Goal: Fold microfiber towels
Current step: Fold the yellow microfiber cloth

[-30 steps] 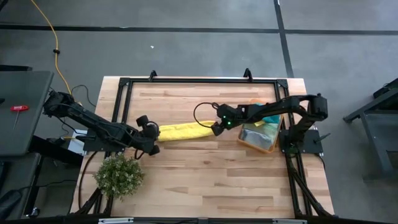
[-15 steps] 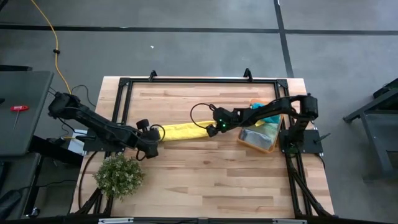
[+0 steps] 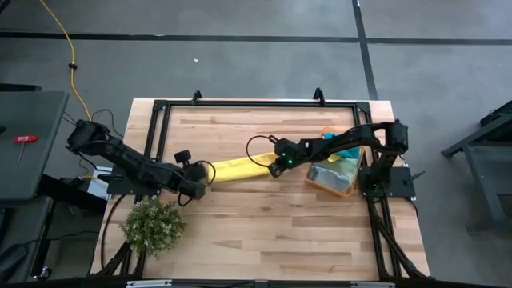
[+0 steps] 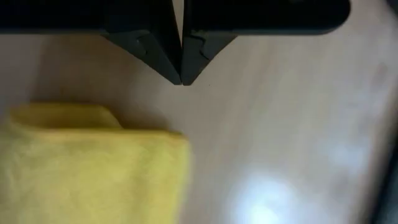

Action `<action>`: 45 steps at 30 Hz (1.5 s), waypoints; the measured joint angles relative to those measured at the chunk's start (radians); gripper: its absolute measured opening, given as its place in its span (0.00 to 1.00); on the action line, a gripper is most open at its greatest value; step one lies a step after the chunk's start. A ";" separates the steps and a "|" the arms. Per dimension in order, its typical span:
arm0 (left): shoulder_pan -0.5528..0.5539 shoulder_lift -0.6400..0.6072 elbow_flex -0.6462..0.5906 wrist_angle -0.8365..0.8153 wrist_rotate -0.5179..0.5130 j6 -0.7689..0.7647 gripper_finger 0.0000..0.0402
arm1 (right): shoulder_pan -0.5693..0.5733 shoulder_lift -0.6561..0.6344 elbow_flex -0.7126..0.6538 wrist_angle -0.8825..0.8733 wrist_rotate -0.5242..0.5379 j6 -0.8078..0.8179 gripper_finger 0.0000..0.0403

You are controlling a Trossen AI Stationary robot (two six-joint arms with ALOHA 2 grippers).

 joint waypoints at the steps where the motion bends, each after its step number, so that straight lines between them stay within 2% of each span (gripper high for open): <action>1: -0.001 -0.010 0.001 -0.001 -0.036 -0.010 0.00 | -0.003 -0.007 0.000 -0.015 0.006 -0.020 0.03; 4: -0.002 -0.037 0.002 -0.006 -0.083 -0.021 0.00 | -0.015 -0.033 -0.001 -0.072 0.039 -0.035 0.06; 6: -0.002 -0.052 0.002 0.007 -0.082 -0.021 0.00 | -0.021 -0.063 -0.005 -0.135 0.077 -0.069 0.04; 9: -0.002 -0.063 0.002 0.043 -0.046 0.003 0.00 | -0.026 -0.123 -0.005 -0.217 0.129 -0.103 0.01; 13: -0.002 -0.060 0.002 0.171 -0.004 0.098 0.00 | -0.025 -0.180 -0.004 -0.298 0.150 -0.099 0.01; 18: 0.000 -0.042 0.004 0.368 0.016 0.197 0.00 | -0.025 -0.213 -0.003 -0.292 0.153 -0.096 0.00; 24: 0.035 0.009 0.003 0.343 0.032 0.147 0.00 | -0.009 -0.215 0.024 -0.310 0.153 -0.076 0.00; 28: 0.073 0.087 0.003 0.345 0.076 0.124 0.00 | -0.004 -0.216 0.044 -0.319 0.154 -0.046 0.00; 35: 0.085 0.236 0.007 0.528 0.010 0.217 0.00 | 0.002 -0.214 0.047 -0.296 0.157 -0.019 0.00; 40: 0.089 0.248 0.004 0.592 -0.007 0.234 0.00 | 0.019 -0.214 0.047 -0.239 0.118 0.004 0.00; 45: 0.094 0.244 0.004 0.603 0.033 0.266 0.00 | 0.050 -0.214 0.047 -0.189 0.095 0.045 0.00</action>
